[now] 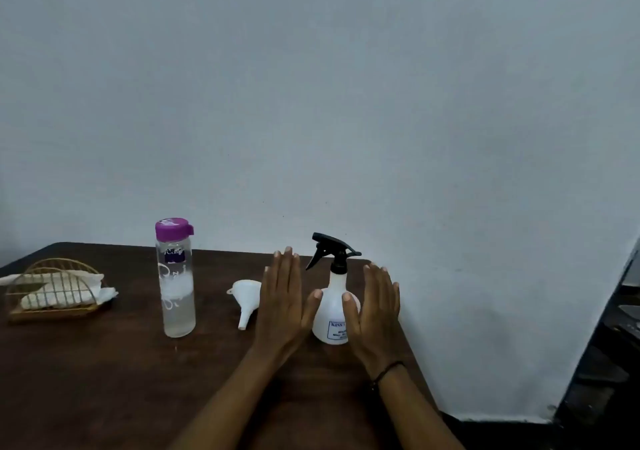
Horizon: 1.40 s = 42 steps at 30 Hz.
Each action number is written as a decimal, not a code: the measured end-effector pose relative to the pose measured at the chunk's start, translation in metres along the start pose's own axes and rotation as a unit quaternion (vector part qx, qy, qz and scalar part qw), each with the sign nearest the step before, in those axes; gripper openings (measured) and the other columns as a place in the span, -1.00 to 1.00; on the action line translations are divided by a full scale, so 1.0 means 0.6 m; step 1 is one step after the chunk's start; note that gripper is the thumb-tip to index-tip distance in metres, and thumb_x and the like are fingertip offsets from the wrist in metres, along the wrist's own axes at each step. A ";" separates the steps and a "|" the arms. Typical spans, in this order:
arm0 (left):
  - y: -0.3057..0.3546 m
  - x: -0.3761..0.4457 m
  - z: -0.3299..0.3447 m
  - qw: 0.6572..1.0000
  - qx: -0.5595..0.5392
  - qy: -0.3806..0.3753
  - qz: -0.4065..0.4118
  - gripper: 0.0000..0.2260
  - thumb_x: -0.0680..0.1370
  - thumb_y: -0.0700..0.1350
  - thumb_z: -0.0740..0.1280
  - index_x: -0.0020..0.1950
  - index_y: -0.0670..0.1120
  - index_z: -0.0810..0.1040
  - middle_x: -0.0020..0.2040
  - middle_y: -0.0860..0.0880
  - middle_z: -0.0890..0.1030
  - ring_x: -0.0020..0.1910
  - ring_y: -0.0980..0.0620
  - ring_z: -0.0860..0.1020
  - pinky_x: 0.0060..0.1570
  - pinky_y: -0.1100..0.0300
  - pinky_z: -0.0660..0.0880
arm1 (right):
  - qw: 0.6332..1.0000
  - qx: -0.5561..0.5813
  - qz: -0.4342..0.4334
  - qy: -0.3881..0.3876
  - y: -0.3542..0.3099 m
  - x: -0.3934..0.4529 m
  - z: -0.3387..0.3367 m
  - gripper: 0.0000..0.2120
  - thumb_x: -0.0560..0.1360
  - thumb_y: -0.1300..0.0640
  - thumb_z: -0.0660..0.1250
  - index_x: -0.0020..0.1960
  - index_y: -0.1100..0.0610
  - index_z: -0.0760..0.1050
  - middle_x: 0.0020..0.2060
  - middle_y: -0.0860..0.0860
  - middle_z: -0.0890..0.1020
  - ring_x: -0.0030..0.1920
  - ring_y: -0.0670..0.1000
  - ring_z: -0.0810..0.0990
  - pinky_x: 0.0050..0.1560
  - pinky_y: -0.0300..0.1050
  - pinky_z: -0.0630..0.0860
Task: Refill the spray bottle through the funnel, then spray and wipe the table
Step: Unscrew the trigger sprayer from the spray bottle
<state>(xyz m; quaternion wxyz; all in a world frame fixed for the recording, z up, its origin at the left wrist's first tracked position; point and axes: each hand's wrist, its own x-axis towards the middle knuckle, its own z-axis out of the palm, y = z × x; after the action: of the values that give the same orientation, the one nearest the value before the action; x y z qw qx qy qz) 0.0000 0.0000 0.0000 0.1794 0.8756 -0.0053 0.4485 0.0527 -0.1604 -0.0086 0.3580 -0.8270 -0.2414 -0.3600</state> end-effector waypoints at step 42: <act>0.050 0.007 0.008 0.925 -0.334 -0.090 -0.161 -0.75 0.58 -0.07 0.34 0.26 0.03 0.55 0.04 0.12 0.68 0.04 0.28 0.61 -0.02 0.37 0.51 | 0.906 0.380 0.172 -0.073 -0.081 0.043 0.003 -0.83 0.62 0.18 0.27 0.18 0.06 0.55 -0.01 -0.05 0.69 0.02 -0.14 0.66 -0.02 -0.21 0.59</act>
<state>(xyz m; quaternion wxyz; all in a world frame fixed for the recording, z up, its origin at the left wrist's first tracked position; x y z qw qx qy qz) 0.0010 -0.0291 0.0103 0.5294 0.7908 -0.0299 0.3056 0.0375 -0.1247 0.0306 0.6831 -0.6806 -0.2396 -0.1127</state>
